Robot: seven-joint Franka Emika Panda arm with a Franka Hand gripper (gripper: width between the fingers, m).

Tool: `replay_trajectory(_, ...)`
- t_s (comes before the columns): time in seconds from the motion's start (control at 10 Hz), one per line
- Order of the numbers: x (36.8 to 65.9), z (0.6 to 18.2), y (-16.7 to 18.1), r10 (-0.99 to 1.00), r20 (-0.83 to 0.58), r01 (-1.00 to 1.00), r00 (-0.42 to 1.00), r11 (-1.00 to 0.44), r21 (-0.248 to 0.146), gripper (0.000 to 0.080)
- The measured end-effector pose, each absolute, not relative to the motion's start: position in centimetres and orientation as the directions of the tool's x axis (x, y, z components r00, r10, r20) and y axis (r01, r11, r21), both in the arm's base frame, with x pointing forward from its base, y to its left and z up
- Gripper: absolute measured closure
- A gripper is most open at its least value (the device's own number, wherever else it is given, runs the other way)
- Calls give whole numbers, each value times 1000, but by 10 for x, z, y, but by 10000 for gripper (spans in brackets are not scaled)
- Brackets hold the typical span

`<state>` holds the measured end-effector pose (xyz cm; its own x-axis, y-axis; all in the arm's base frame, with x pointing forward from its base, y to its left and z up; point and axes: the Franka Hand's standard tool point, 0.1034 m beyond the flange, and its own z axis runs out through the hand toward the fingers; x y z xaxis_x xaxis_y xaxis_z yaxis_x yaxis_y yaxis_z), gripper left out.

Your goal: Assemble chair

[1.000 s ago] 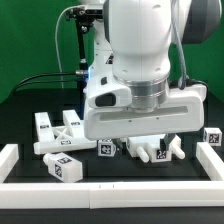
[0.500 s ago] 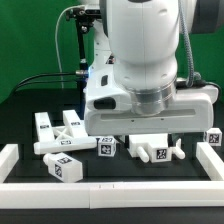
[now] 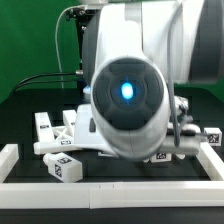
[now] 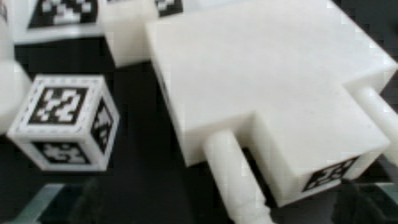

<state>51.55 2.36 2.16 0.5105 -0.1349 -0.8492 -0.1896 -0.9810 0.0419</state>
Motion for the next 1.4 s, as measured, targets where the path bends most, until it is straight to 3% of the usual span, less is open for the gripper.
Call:
replay_trajectory(0.1,513,20,21,-127,-876,-185,465,-982,44,150)
replay_trajectory(0.9,515,4,34,-127,-851,-173,509,-984,44,154)
replay_trajectory(1.0,515,4,34,-128,-851,-174,509,-984,44,321)
replay_trajectory(1.1,515,4,34,-128,-851,-174,509,-984,44,321)
replay_trajectory(1.2,515,4,33,-128,-851,-174,509,-984,44,475)
replay_trajectory(1.3,515,4,33,-128,-852,-175,508,-984,44,475)
replay_trajectory(1.4,515,5,33,-128,-853,-176,507,-983,43,683)
